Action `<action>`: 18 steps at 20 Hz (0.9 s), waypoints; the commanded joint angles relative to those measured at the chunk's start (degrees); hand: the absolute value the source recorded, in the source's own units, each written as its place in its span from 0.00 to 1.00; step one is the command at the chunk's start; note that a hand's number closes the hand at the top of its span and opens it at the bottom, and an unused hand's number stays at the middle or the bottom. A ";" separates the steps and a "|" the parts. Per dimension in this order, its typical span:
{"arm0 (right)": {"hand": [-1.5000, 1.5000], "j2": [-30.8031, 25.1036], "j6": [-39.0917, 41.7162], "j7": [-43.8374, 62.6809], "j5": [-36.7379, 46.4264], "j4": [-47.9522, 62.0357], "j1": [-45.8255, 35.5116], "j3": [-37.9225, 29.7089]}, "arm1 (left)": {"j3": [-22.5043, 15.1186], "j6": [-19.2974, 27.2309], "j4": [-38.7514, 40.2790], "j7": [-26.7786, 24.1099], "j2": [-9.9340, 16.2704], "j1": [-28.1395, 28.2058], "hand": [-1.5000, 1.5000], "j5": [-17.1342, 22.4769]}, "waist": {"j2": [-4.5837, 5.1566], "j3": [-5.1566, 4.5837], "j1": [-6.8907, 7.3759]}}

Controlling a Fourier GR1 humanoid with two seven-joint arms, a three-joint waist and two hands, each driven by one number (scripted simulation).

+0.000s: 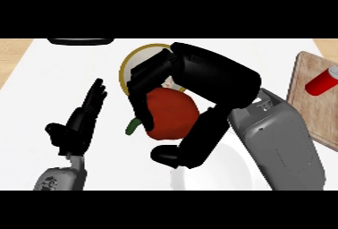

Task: Pick the bell pepper from the plate and place it in the bowl

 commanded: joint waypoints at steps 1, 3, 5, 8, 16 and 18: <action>1.00 -0.64 -3.42 -8.00 11.41 7.72 -2.90 1.14 | 0.50 -0.50 1.34 1.77 0.48 -2.83 0.50 0.11 | 0.26 0.02 0.23; 1.00 -0.05 -6.94 -9.58 16.11 14.33 -9.36 1.30 | 0.11 -0.12 4.30 -1.14 -0.64 -3.43 0.50 -0.36 | 0.55 -0.03 0.84; 1.00 -2.11 -9.70 -15.35 21.64 18.30 -9.36 2.78 | 0.11 -1.30 -0.56 1.94 1.06 -1.81 0.50 0.25 | 0.56 0.00 1.66; 1.00 -1.80 -14.43 -22.48 25.71 27.30 -9.88 2.97 | -1.43 0.90 0.98 -0.19 -1.79 -1.28 0.50 -1.24 | 0.53 0.01 1.01; 1.00 2.46 -26.09 -32.09 31.80 53.68 -19.93 0.02 | -1.44 -1.08 0.02 -0.39 -0.82 -0.39 0.50 -0.36 | 0.69 -0.01 1.89; 1.00 3.64 -31.11 -35.17 32.91 57.87 -18.12 1.31 | 0.07 -1.32 -0.74 3.64 -0.03 -4.44 0.50 0.67 | 0.72 0.01 1.75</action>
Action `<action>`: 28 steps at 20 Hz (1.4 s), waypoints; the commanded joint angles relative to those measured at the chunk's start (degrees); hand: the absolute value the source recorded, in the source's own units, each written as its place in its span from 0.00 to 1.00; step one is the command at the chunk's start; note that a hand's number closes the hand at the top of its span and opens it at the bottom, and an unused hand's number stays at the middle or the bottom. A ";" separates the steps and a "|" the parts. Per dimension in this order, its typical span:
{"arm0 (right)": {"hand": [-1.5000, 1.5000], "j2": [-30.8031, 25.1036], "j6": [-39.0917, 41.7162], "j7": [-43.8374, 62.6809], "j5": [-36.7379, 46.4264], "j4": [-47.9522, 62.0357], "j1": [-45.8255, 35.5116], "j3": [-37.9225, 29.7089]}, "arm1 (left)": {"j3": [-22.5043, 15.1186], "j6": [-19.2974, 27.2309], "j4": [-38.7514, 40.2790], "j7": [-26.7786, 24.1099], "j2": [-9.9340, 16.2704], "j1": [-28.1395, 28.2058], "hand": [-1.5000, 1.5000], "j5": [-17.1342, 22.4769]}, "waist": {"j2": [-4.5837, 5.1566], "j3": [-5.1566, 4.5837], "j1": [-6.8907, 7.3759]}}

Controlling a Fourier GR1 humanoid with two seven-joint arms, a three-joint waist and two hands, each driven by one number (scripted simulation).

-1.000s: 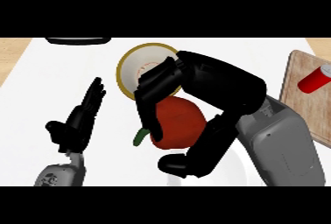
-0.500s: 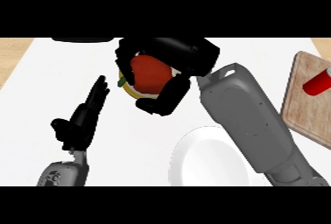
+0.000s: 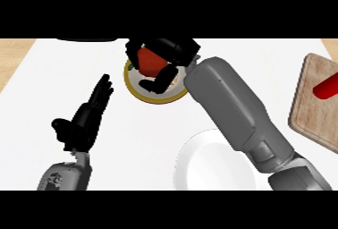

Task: Pick the bell pepper from the plate and place it in the bowl

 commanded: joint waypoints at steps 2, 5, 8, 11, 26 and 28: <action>1.00 0.80 -6.60 -6.28 3.10 16.00 -4.86 -2.21 | -0.43 0.72 0.82 0.66 -0.65 -2.09 0.50 -0.89 | 0.68 -0.01 1.18; 1.00 0.21 -5.56 -8.94 4.34 22.09 -6.37 -1.83 | 0.10 -1.45 0.16 -0.07 0.69 -1.20 0.50 0.49 | 0.73 -0.02 1.75; 1.00 0.36 -0.83 -9.08 2.31 26.77 -7.06 -3.63 | -1.17 0.81 3.59 -1.78 -1.90 -3.27 0.50 -1.36 | 1.23 -0.02 1.70; 0.00 0.04 4.36 -12.32 3.25 30.50 -6.70 -2.24 | -1.96 0.96 2.54 -1.94 -2.05 -1.90 0.50 -1.92 | 1.39 0.01 2.51; 0.00 -4.43 15.03 -21.13 -11.00 35.51 -11.50 -17.97 | -1.64 0.31 1.34 -2.44 -1.64 0.77 0.50 -1.32 | 0.83 0.05 1.99; 0.00 -4.29 16.54 -19.64 -11.13 37.24 -11.12 -18.15 | -0.56 0.81 3.02 -1.76 -1.53 -2.20 0.50 -1.39 | 1.05 0.04 1.75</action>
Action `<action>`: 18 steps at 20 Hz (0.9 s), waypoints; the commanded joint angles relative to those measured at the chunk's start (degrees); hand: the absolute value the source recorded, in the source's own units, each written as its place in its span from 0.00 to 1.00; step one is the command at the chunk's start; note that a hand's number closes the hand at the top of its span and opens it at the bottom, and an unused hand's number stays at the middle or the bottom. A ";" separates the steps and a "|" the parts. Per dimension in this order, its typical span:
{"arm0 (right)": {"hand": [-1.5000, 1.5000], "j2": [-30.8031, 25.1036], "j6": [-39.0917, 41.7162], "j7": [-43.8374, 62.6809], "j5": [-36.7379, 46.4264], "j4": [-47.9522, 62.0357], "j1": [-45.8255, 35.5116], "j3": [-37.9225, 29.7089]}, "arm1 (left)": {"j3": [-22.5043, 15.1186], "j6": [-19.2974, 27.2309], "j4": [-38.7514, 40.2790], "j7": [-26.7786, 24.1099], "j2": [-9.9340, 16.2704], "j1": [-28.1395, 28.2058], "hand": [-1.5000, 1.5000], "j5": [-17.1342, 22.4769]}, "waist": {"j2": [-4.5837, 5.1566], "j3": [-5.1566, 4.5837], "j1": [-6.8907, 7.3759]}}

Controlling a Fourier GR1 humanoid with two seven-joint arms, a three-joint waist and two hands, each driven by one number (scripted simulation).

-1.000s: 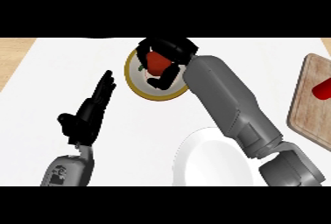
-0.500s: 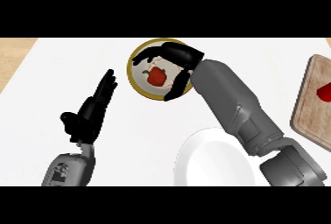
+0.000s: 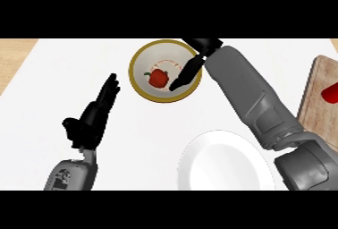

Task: Pick the bell pepper from the plate and place it in the bowl

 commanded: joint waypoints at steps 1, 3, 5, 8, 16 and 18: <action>0.00 -3.80 7.42 0.13 -2.43 2.62 -1.12 -2.70 | 0.66 0.19 0.98 1.25 -0.35 -3.02 0.50 0.40 | 0.38 0.01 -0.07; 0.00 -5.23 10.31 1.92 -4.26 3.16 -2.28 -4.49 | 0.73 -0.94 -0.21 1.13 0.08 -1.40 0.50 1.46 | 0.15 0.01 0.10; 0.00 -5.35 12.09 3.38 -4.62 3.99 -2.68 -4.81 | 0.02 0.69 0.87 1.69 -0.58 -3.41 0.50 -0.51 | 0.51 0.03 0.41; 0.00 -8.38 16.65 1.87 -5.01 3.83 -1.02 -5.06 | 0.05 -0.82 -0.37 0.59 0.47 -1.10 0.50 0.20 | 0.71 0.07 1.12; 0.00 -12.49 25.64 0.67 -4.46 1.40 1.82 -3.67 | 0.51 -0.45 0.86 -0.68 0.18 -1.22 0.50 0.13 | 0.87 0.13 0.46; 0.00 -11.83 24.70 1.14 -4.46 0.91 2.42 -3.45 | 0.59 -1.70 -0.37 -0.06 0.72 -0.69 0.50 1.19 | 0.90 0.14 1.37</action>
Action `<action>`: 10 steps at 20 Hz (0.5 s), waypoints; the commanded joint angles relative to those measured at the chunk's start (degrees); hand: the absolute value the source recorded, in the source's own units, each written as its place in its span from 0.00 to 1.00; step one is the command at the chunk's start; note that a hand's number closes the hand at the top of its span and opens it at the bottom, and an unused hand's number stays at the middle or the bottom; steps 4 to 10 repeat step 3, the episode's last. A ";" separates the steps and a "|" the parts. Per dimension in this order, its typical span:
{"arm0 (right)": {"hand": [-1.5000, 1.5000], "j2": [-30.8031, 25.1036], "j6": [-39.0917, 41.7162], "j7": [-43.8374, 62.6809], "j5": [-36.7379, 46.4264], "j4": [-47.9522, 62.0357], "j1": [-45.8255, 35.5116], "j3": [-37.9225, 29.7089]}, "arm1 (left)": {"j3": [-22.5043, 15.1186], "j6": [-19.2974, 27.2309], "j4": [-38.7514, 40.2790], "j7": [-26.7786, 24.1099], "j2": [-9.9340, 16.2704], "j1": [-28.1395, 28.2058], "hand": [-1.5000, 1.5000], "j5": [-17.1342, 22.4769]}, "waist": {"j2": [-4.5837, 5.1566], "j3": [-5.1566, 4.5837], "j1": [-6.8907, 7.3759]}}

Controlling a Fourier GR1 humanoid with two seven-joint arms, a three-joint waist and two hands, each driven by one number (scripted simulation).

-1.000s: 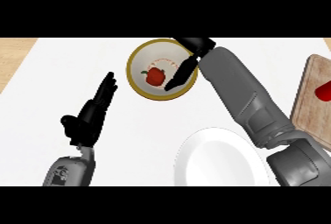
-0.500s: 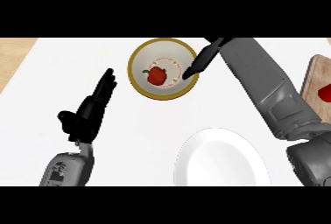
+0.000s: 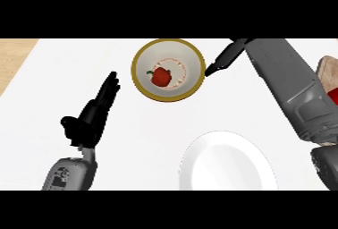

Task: Pick the bell pepper from the plate and place it in the bowl

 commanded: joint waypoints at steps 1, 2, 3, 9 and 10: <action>0.00 -1.06 10.10 -7.87 0.27 -0.89 2.47 0.72 | -1.80 1.33 -0.37 0.70 -1.76 0.30 0.50 -1.05 | 0.02 0.07 0.08; 0.00 -1.39 10.34 -7.52 0.54 -1.34 2.13 1.13 | -0.44 1.18 1.02 -0.65 -0.97 -1.40 0.50 -1.03 | 0.20 0.03 -0.15; 0.00 -1.57 10.33 -8.23 0.19 -1.52 3.46 0.93 | -1.31 1.34 1.43 -0.94 -1.65 0.14 0.50 -1.33 | 0.08 0.04 -0.33; 0.00 -1.57 10.33 -8.23 0.19 -1.52 3.46 0.93 | -1.31 1.34 1.43 -0.94 -1.65 0.14 0.50 -1.33 | 0.08 0.04 -0.33; 0.00 -1.57 10.33 -8.23 0.19 -1.52 3.46 0.93 | -1.31 1.34 1.43 -0.94 -1.65 0.14 0.50 -1.33 | 0.08 0.04 -0.33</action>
